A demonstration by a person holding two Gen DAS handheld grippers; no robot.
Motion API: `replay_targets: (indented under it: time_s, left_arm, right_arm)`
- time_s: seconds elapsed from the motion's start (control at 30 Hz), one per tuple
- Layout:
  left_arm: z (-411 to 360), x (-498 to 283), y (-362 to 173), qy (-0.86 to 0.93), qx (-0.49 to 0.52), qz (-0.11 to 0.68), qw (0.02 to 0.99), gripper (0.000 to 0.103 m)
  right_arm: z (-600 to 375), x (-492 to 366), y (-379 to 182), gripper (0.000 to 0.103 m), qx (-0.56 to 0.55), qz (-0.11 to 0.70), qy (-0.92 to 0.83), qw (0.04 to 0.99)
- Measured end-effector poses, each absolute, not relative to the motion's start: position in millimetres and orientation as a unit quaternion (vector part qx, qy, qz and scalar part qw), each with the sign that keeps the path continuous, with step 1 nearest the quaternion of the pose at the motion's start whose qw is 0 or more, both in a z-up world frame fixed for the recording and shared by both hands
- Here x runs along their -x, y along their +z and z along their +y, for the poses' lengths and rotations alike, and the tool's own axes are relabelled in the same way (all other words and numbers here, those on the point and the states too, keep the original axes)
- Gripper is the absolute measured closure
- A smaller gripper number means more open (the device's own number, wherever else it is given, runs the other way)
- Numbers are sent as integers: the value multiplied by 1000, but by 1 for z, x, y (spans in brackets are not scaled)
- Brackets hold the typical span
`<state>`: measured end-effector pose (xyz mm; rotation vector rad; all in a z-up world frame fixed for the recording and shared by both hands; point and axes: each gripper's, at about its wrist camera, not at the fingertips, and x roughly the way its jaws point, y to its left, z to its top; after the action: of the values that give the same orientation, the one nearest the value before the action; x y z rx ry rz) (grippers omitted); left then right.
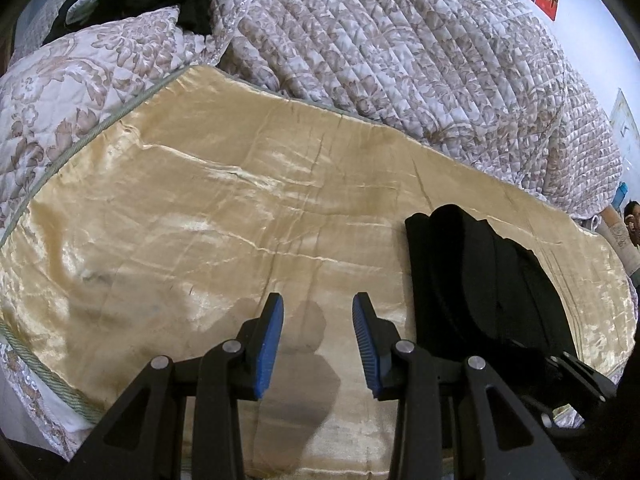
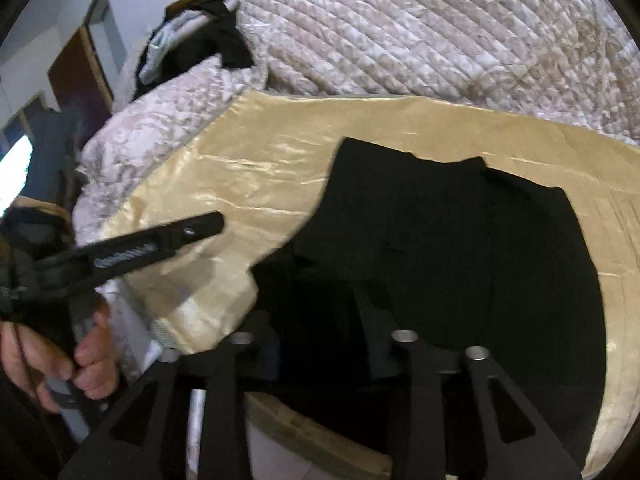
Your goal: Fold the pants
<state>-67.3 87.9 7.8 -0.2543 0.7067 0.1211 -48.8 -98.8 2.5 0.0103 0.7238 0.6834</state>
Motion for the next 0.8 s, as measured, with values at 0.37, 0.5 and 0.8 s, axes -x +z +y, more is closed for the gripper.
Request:
replay_targets:
  time_s: [0.37, 0.5, 0.8]
  left_arm:
    - [76, 66, 12, 37, 118, 335, 934, 65]
    - [63, 61, 20, 12, 120, 336, 934, 65]
    - [5, 14, 57, -69, 73, 321, 942, 65]
  right_arm:
    - [-159, 65, 22, 51, -61, 299, 282, 910]
    - [-159, 53, 4, 56, -37, 362, 280, 888]
    - [-209, -23, 49, 68, -52, 354, 233, 904]
